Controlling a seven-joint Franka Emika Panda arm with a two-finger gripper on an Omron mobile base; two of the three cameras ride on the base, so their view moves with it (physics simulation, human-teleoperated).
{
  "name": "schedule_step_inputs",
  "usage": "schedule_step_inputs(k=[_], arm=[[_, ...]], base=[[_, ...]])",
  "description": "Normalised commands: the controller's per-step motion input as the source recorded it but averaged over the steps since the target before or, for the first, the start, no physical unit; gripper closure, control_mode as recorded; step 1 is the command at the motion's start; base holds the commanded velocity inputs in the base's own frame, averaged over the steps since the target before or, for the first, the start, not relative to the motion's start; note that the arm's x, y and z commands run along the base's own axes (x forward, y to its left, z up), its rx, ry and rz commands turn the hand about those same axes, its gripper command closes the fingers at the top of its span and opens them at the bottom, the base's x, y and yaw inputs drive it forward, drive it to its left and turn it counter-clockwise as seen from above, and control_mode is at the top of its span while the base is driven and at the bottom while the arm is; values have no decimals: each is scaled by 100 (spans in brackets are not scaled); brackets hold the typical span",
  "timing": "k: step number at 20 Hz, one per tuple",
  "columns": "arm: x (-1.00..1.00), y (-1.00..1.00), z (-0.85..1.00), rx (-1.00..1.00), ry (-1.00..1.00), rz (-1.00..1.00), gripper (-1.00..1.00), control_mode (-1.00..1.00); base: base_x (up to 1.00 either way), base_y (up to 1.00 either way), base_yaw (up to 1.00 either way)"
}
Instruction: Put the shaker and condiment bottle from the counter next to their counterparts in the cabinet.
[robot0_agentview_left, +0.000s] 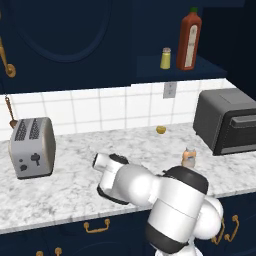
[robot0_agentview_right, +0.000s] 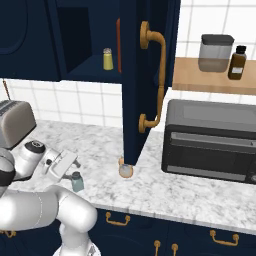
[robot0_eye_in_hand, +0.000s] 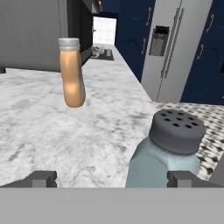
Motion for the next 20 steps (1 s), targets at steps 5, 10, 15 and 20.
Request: schedule_step_inputs(k=[5,10,15,20], arm=[[-5,-9,-1,0,1,0,-100,-100],[-5,-1,-10,0,10,0,-100,-100],[-16,0,-15,0,14,1,-100,-100],[-26,0,-7,0,6,1,-100,-100]], base=[[0,0,0],[0,0,0],[0,0,0],[0,0,0]])
